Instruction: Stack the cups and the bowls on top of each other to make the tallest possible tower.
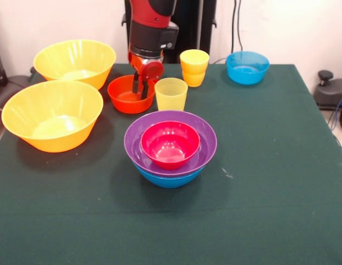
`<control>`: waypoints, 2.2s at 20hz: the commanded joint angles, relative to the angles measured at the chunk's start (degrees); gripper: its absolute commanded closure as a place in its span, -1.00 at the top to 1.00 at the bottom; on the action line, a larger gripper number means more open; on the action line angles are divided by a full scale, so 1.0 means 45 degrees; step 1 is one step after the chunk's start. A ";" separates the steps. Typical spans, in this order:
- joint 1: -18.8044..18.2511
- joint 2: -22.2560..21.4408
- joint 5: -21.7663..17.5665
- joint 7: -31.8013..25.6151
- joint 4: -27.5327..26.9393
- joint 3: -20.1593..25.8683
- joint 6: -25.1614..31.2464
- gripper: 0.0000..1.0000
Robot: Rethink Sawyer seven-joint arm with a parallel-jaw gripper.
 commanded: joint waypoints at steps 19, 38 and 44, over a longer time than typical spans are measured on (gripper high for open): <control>0.0977 -0.0518 0.1099 0.0885 -0.2663 0.0579 0.3955 1.00; 0.1147 -0.0704 0.1131 0.1098 -0.3136 0.0489 0.5113 1.00; 0.1046 -0.0566 0.1099 0.1163 -0.3068 0.0601 0.4678 1.00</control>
